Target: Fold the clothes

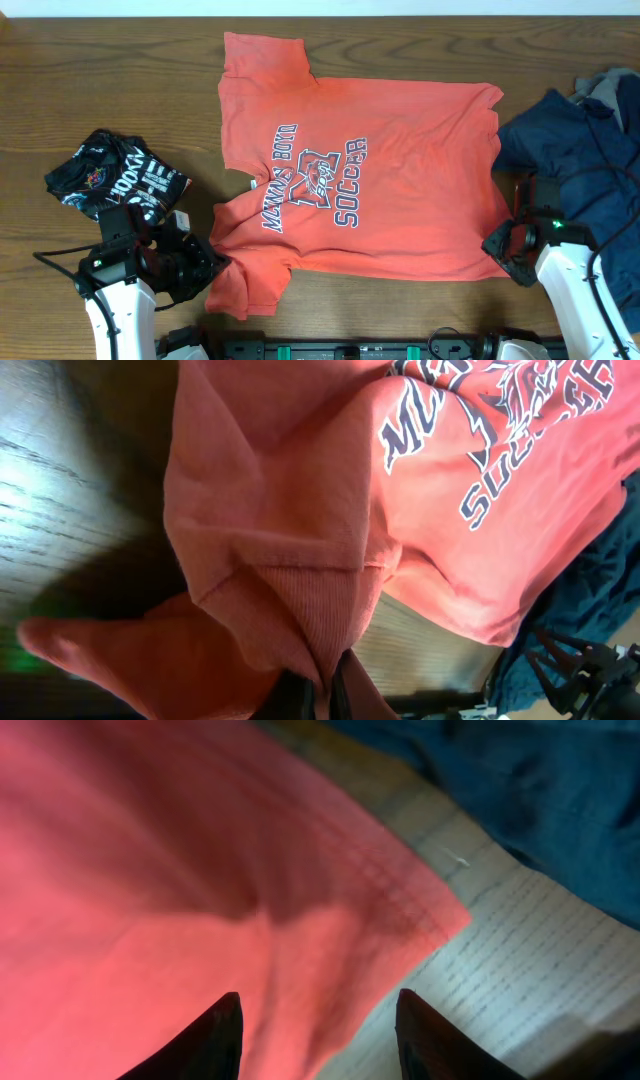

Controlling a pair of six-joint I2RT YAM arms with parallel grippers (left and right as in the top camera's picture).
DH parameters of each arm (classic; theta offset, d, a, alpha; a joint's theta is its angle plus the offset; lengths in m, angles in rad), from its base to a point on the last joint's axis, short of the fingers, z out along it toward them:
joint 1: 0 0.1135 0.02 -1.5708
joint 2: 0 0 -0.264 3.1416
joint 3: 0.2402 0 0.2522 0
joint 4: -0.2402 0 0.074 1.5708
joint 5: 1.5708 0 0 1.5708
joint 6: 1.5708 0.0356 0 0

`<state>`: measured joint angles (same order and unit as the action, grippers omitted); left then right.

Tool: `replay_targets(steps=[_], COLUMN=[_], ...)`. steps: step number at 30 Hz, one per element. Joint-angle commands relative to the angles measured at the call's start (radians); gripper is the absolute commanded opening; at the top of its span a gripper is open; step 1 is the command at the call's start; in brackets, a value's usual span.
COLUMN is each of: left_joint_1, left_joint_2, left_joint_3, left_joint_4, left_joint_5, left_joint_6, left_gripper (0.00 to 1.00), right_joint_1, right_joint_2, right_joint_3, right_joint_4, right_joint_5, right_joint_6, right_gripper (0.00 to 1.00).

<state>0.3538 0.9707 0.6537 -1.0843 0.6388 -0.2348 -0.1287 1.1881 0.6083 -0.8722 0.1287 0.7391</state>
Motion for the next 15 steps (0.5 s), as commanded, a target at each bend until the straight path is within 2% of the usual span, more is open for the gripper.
replay_targets(steps=[1,12,13,15], left_joint_1=[0.008,0.008,0.008,0.008], left_joint_2=[0.0,0.0,0.0,0.0], left_joint_3=[0.024,0.024,0.024,0.024], left_joint_4=[-0.003,0.001,0.001,0.001], left_joint_5=[-0.031,-0.03,-0.03,-0.03], left_joint_6=[0.014,0.014,0.014,0.013], left_gripper=[0.06,0.06,0.06,0.07], right_joint_1=[-0.035,-0.107,-0.107,-0.107], right_joint_2=[-0.004,-0.003,-0.003,-0.003], right_joint_3=[-0.052,-0.224,-0.233,-0.247], right_joint_4=[0.032,0.229,0.241,0.262], right_joint_5=[0.055,0.051,0.05,0.051], right_joint_6=[0.1,0.145,0.147,0.147], right_gripper=[0.49,0.51,0.47,0.31])
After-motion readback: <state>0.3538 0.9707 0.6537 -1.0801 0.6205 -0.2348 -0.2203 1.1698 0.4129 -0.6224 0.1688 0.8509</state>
